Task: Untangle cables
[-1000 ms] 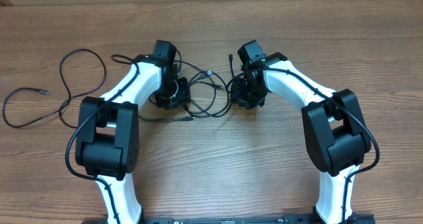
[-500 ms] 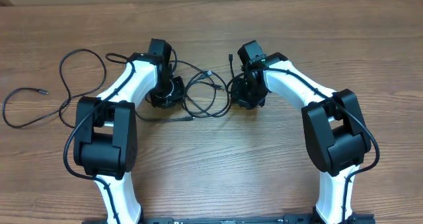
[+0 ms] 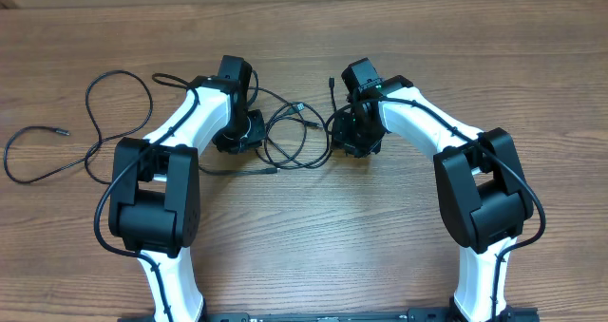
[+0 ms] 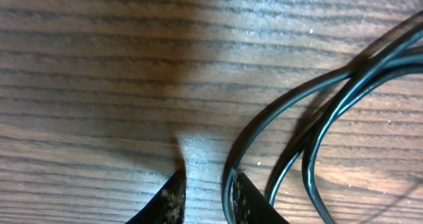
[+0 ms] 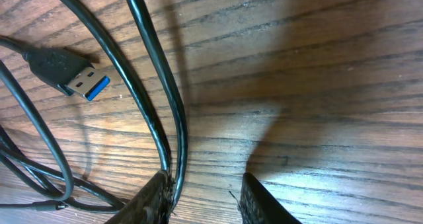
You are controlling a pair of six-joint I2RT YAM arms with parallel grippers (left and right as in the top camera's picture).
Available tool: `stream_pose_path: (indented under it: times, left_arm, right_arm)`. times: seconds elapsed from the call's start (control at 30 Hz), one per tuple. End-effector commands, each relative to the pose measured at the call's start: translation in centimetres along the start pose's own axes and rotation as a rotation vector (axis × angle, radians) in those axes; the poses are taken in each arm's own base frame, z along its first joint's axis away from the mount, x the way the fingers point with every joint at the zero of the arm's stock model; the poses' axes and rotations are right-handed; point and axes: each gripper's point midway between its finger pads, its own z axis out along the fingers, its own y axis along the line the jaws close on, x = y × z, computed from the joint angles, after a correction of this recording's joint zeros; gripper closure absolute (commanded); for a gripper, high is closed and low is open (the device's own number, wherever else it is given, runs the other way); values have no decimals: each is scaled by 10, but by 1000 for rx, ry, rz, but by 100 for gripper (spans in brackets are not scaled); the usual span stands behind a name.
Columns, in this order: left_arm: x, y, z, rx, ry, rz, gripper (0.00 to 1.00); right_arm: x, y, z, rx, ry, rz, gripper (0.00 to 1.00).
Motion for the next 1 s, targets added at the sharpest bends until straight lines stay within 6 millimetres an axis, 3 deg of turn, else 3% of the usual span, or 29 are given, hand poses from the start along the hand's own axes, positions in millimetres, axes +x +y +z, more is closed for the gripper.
stream_pose_path:
  times: [0.0, 0.13, 0.2, 0.27, 0.4, 0.6, 0.8, 0.97]
  left_arm:
    - [7, 16, 29, -84, 48, -9, 77]
    - [6, 24, 28, -97, 53, -26, 78]
    - [6, 37, 26, -132, 60, -43, 77]
    - [5, 51, 25, -174, 58, -57, 76]
    - [1, 83, 18, -304, 40, -74, 67]
    - [-1, 80, 19, -289, 33, -72, 65]
    - [-1, 78, 19, -282, 33, -70, 64]
    - [-1, 78, 19, -282, 33, -70, 63]
  right_arm:
    - [2, -2, 0, 14, 2, 3, 68]
    - [3, -8, 2, 37, 1, 3, 81]
    - [4, -16, 5, 70, -6, 7, 83]
    - [6, -24, 9, 92, -10, 9, 82]
    - [9, -23, 14, 74, -2, 8, 65]
    - [12, 27, 13, -175, 45, -37, 63]
    - [22, 7, 23, 37, -8, -44, 63]
    - [27, 8, 24, 56, 2, -54, 64]
